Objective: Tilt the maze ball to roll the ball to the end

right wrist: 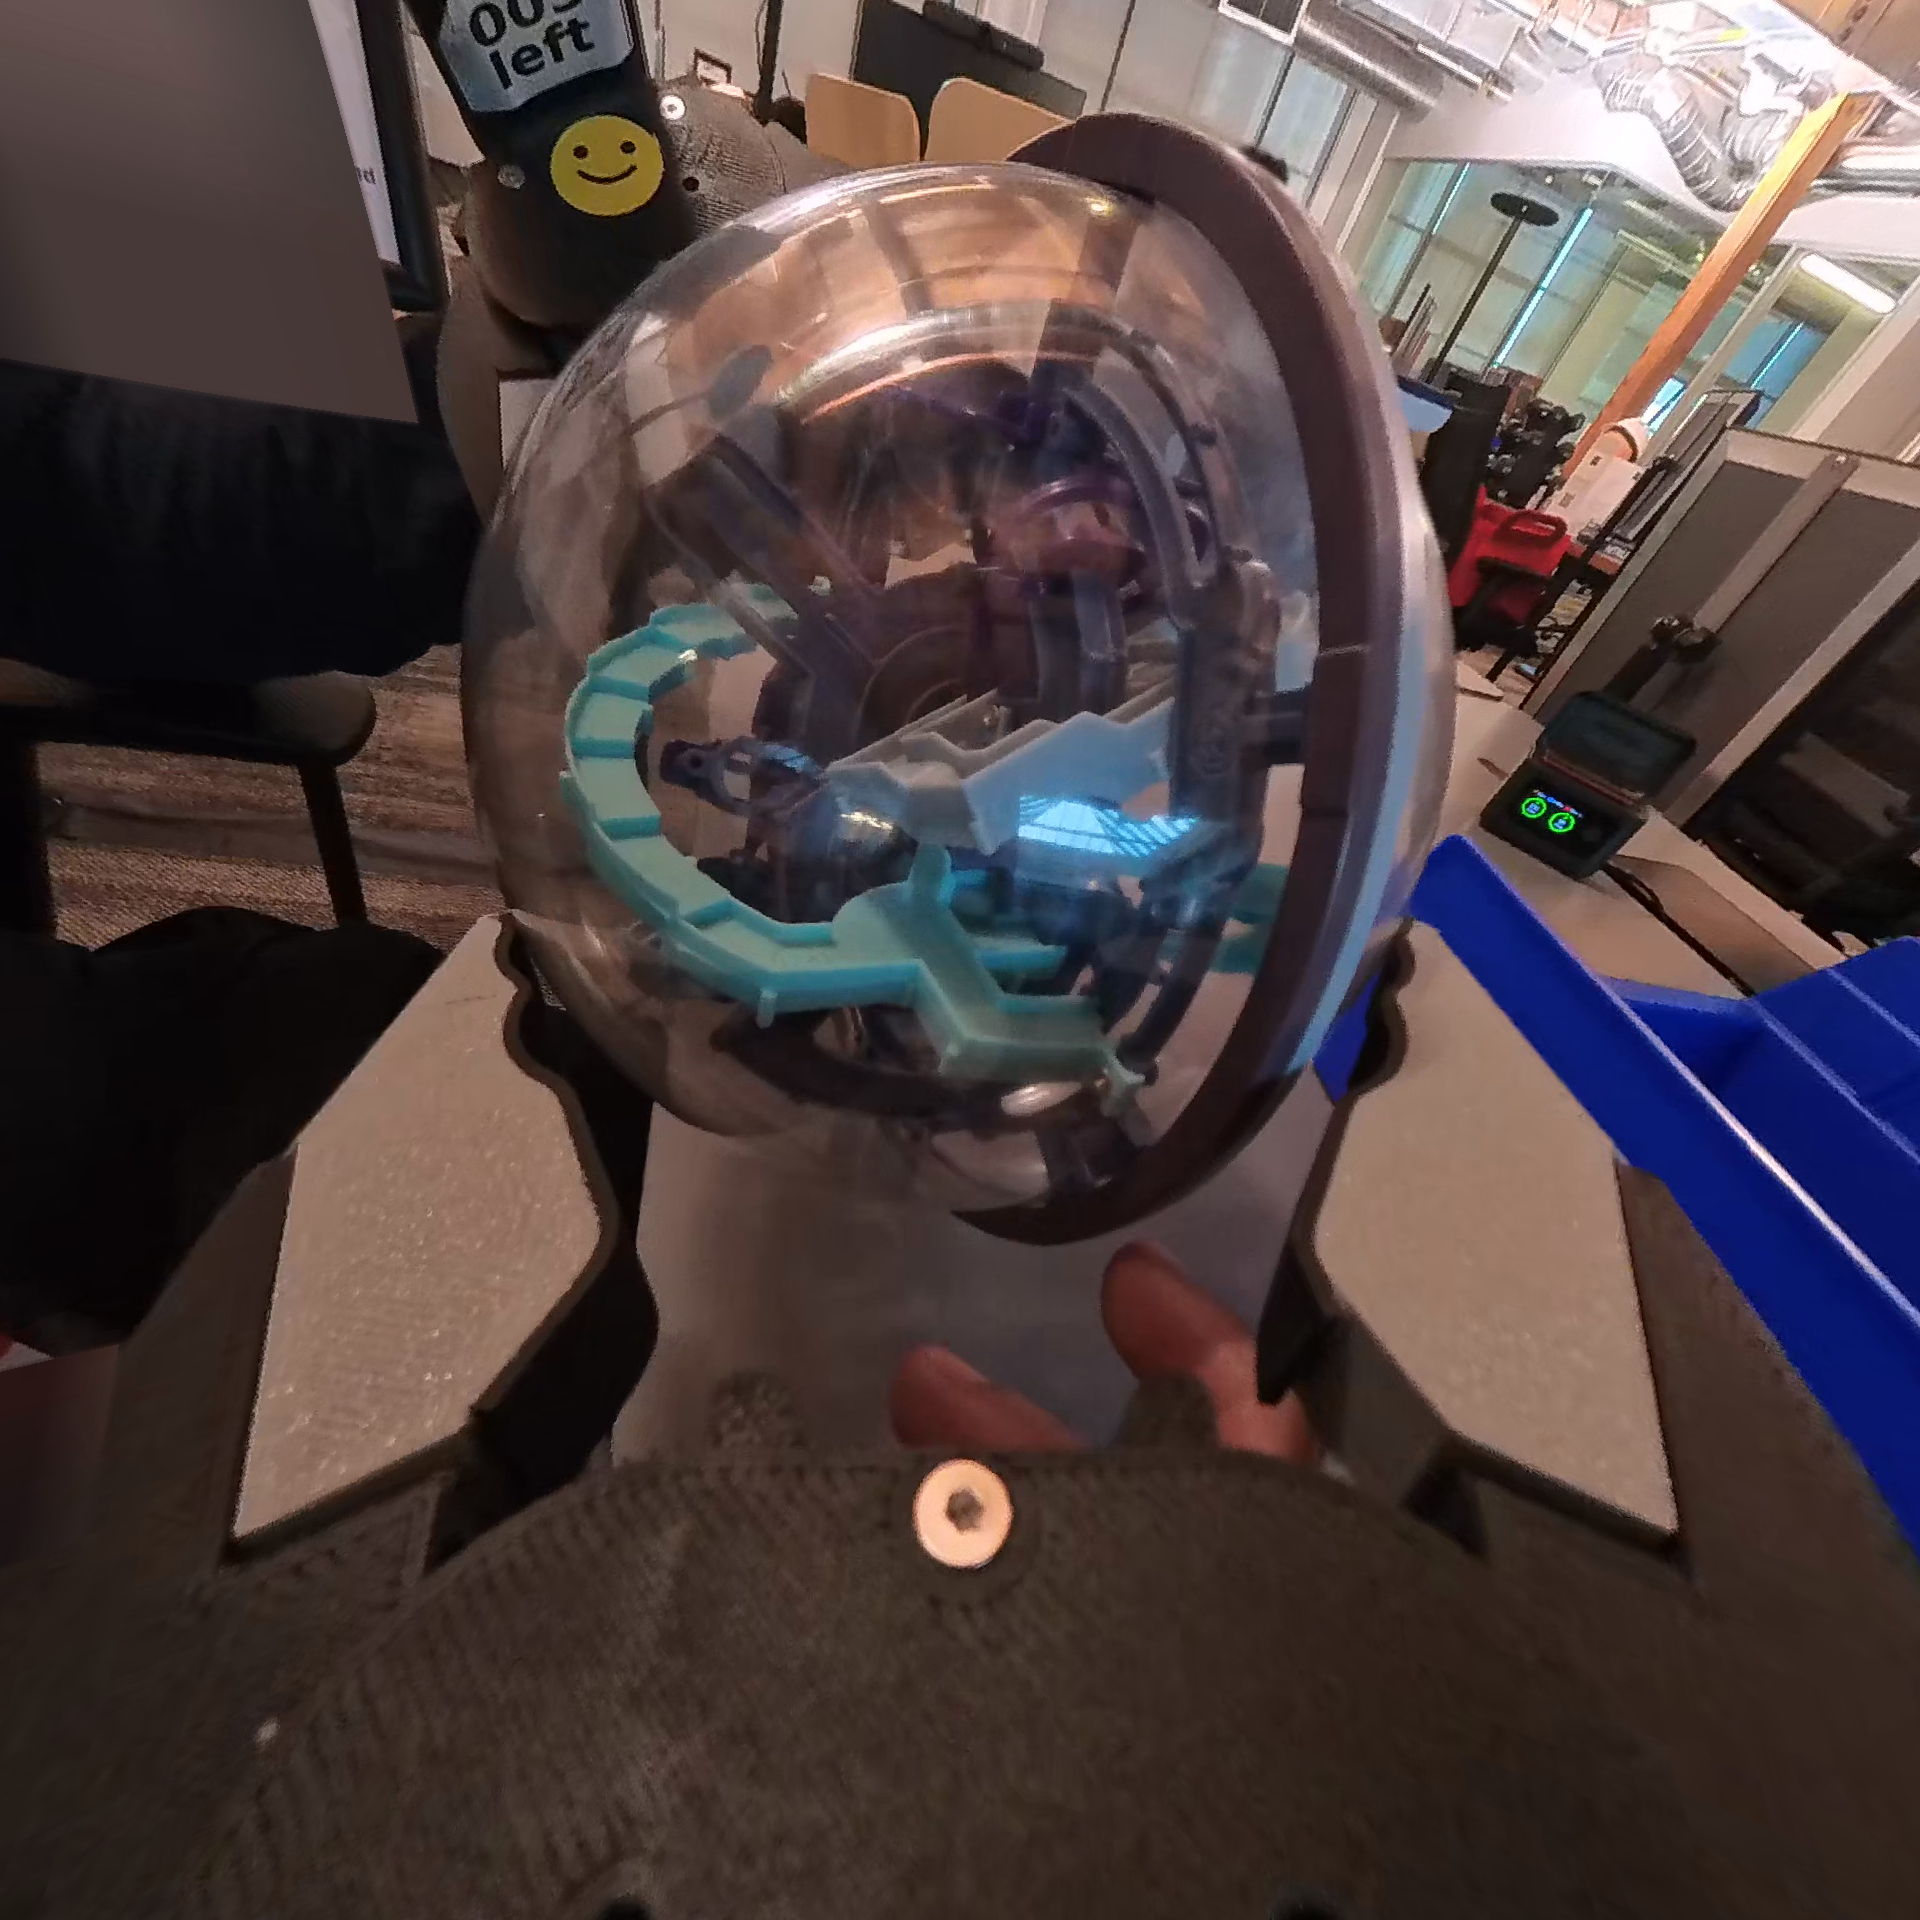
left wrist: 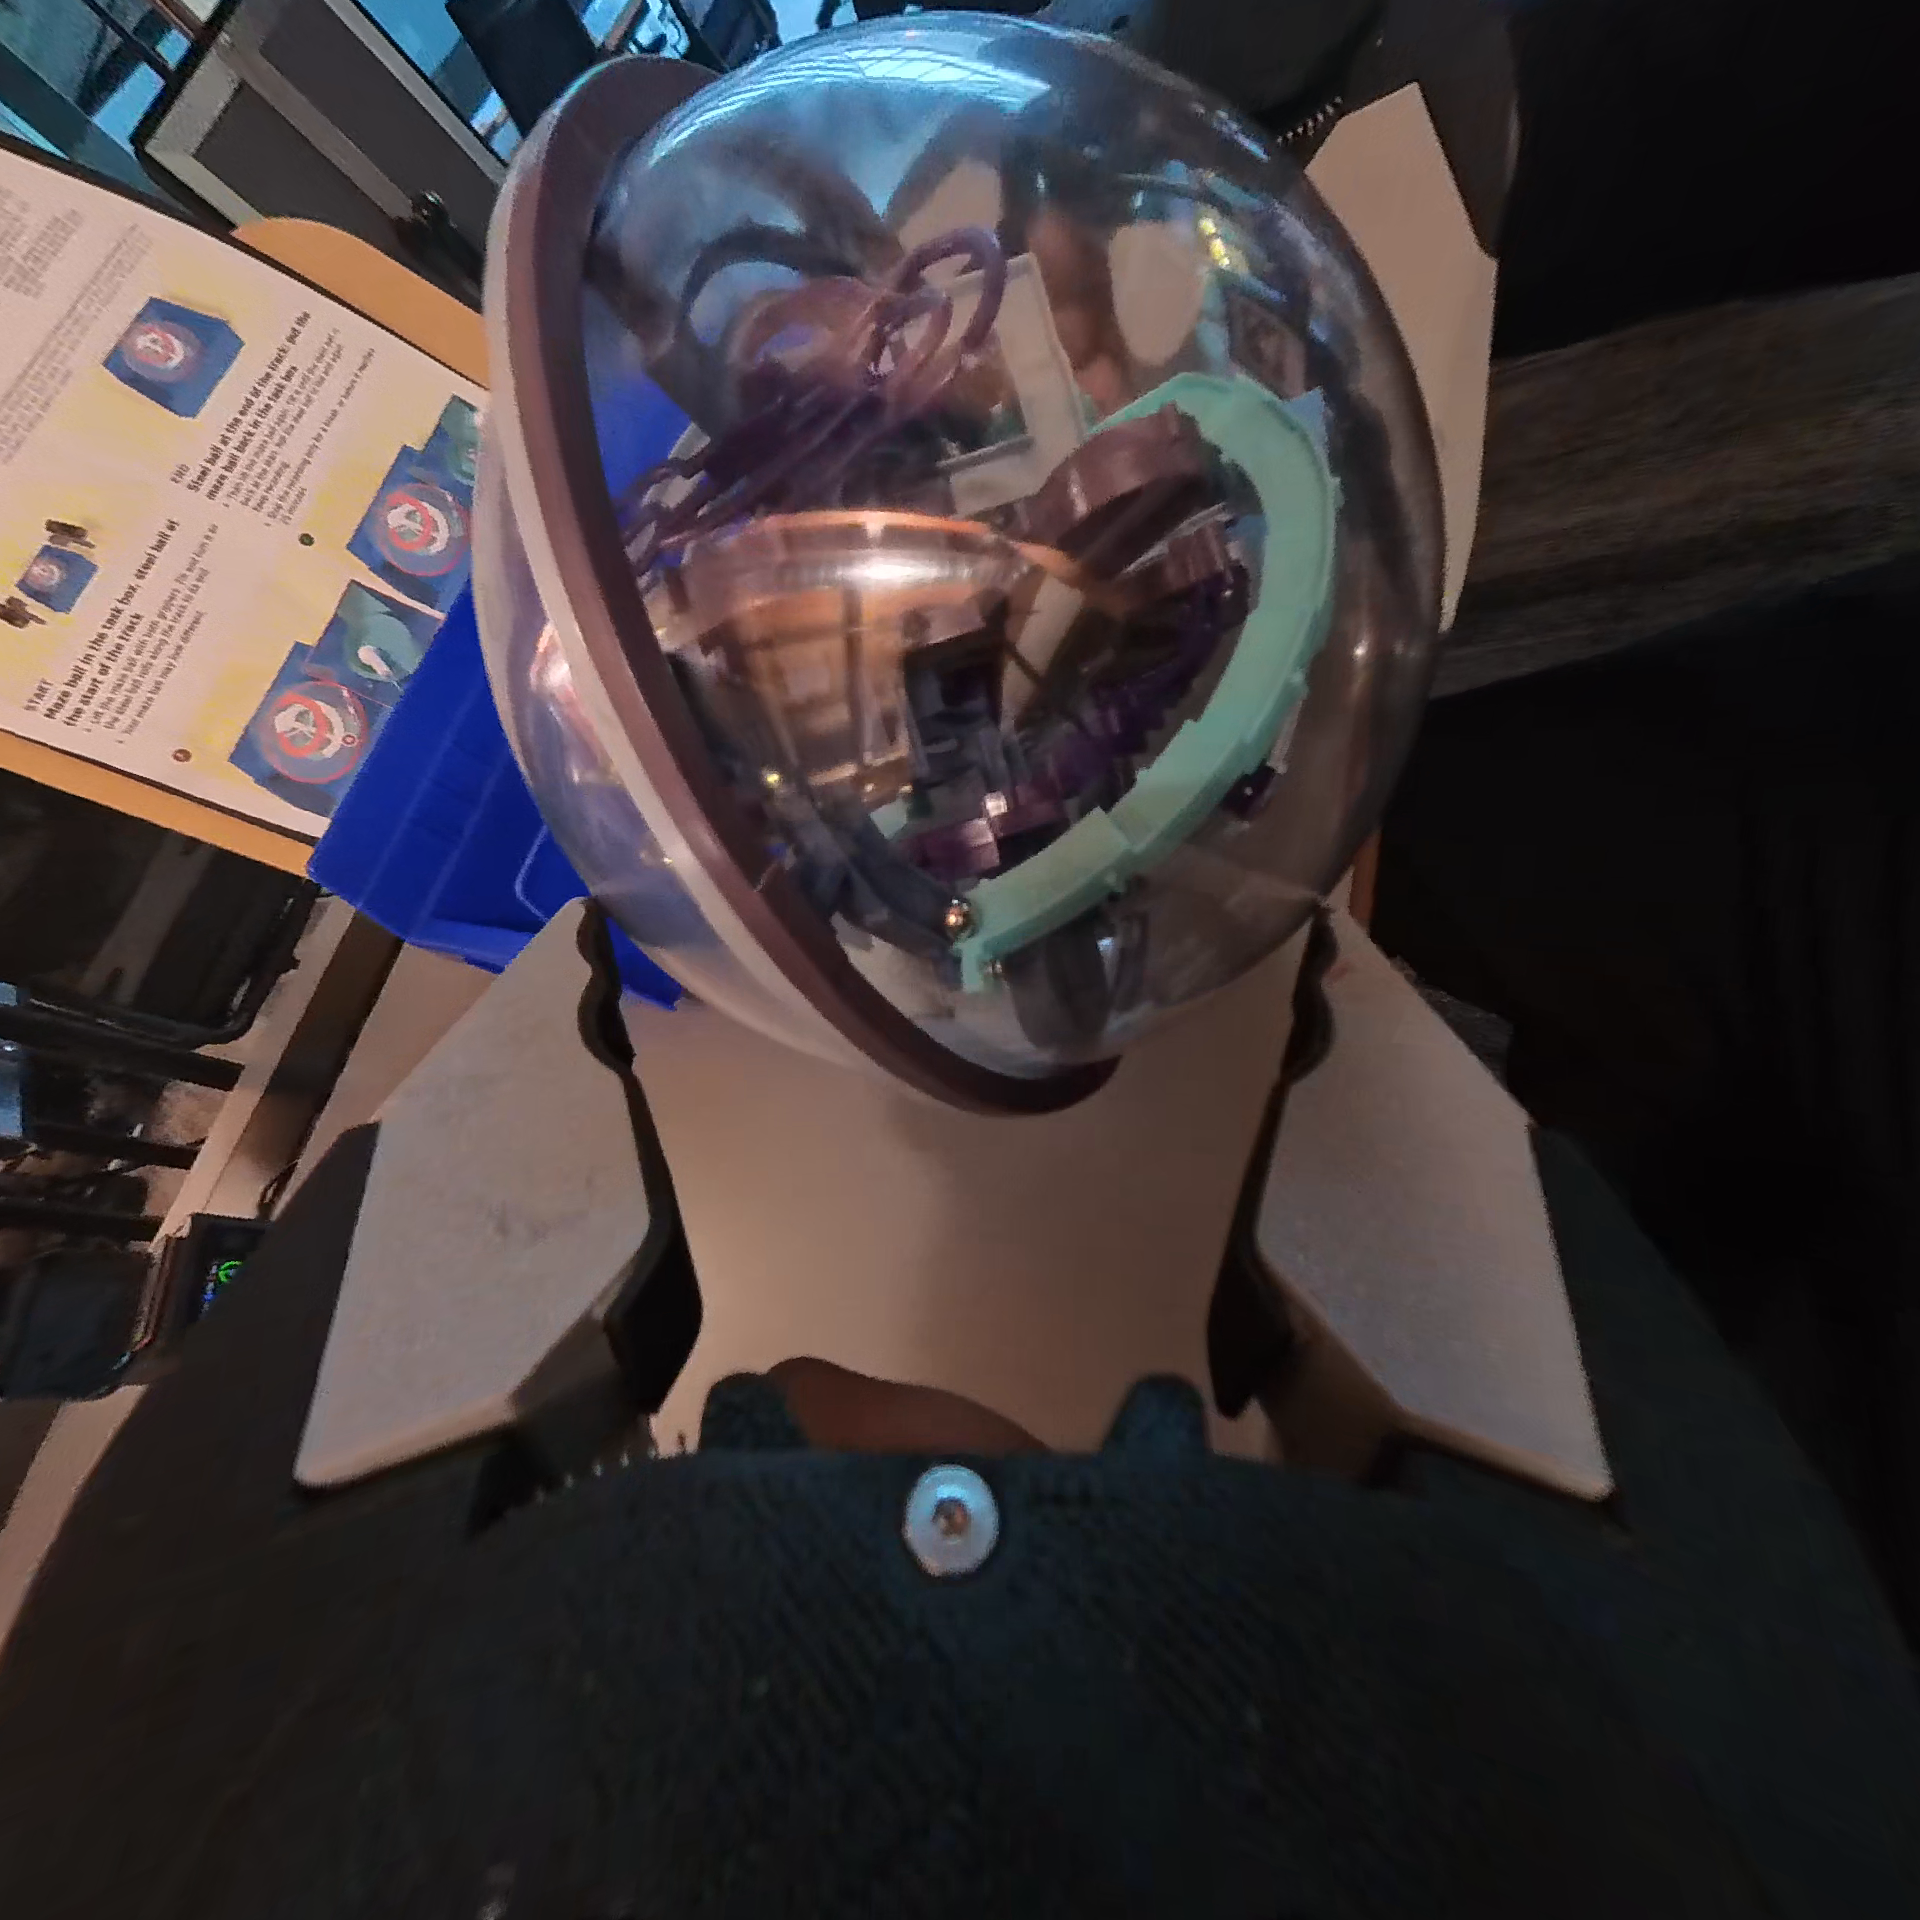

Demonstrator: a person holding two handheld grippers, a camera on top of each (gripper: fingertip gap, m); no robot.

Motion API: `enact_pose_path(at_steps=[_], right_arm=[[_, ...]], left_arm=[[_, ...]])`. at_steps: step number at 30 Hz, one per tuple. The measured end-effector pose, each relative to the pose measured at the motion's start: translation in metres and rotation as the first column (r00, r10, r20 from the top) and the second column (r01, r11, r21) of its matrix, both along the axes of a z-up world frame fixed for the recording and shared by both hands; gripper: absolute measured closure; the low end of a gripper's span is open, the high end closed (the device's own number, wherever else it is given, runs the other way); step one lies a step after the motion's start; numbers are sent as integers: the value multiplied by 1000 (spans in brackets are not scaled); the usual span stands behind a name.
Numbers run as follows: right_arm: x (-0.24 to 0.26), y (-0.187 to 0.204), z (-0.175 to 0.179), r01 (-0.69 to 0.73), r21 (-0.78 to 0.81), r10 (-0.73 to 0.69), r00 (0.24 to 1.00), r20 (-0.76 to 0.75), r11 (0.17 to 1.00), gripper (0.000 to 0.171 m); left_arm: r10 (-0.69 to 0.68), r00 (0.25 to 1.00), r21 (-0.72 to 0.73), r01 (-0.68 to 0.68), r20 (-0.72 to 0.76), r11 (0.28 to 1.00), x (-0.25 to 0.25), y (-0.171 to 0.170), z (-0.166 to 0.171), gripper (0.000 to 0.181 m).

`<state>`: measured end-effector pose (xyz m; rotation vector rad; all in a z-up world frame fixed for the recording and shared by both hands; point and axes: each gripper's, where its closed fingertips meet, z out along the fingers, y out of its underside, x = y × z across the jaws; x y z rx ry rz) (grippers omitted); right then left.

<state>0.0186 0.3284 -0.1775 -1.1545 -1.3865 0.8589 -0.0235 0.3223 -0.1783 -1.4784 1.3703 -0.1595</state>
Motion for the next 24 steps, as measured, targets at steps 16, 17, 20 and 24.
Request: enact_pose_path(at_steps=[16,17,20,24], right_arm=[[-7,-4,13,20,102,-15,999,-50,995,20],[-8,-5,14,19,105,-13,998,-54,994,20],[-10,-5,15,24,119,-19,999,-47,993,20],[-11,-3,14,37,144,-31,999,-41,989,20]], left_arm=[[19,999,93,-14,-50,996,-6,-4,15,54],[19,999,96,-14,-49,995,-7,-5,16,53],[22,998,109,-16,-57,994,-8,-5,17,53],[35,996,129,-25,-78,991,-10,-4,17,53]])
